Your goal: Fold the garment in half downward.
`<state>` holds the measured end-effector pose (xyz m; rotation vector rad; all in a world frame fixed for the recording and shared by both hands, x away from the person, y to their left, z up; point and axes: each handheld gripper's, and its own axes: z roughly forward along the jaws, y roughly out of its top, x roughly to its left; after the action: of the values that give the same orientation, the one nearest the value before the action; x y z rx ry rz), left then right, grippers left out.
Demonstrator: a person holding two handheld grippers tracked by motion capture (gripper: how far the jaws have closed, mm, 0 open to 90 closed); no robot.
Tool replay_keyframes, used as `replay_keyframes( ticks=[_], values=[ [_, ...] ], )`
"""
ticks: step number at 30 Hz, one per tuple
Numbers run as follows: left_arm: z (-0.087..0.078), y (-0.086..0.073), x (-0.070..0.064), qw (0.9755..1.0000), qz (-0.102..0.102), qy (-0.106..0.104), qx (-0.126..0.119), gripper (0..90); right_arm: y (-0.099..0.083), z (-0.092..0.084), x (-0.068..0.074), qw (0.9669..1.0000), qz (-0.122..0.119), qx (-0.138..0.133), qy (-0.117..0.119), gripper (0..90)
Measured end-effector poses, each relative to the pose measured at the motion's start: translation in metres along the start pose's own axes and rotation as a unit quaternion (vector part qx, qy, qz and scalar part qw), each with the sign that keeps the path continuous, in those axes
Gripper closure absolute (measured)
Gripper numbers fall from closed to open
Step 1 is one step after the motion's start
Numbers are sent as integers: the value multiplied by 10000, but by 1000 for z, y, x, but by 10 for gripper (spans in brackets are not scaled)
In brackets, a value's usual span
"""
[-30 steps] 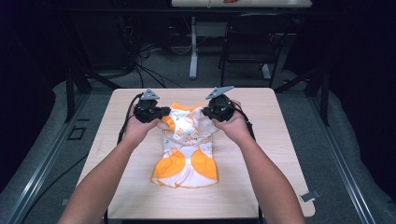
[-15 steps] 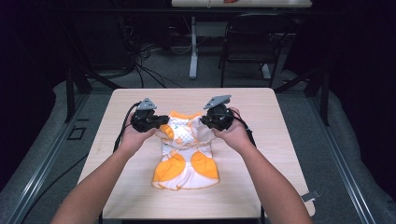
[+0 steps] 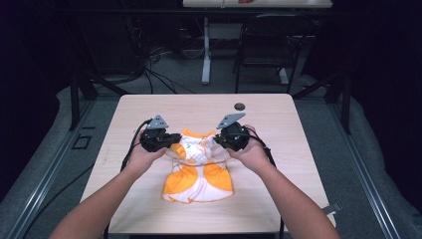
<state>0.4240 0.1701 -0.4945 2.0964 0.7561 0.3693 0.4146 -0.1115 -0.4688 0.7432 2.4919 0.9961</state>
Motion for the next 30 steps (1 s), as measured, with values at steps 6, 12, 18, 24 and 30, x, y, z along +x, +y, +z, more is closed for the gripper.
replay_keyframes(
  ticks=[6, 12, 18, 24, 30],
  values=[
    [-1, -11, -6, 9999, -19, -101, 46, 846, -10, 3, 10, 9999, -91, 128, 57, 847],
    [1, -22, -13, 9998, 7, -163, 113, 844, -21, 7, 18, 9998, -72, 160, 124, 845],
    [2, -35, -19, 9994, -37, -306, 123, 838, -31, 7, 23, 9995, -10, 201, 226, 838],
    [1, -45, -27, 9990, 1, -417, 160, 788, -44, 7, 31, 9994, 85, 192, 286, 808],
    [-4, -51, -35, 9987, 65, -466, 190, 771, -56, 5, 43, 9992, 48, 180, 341, 713]
  ],
)
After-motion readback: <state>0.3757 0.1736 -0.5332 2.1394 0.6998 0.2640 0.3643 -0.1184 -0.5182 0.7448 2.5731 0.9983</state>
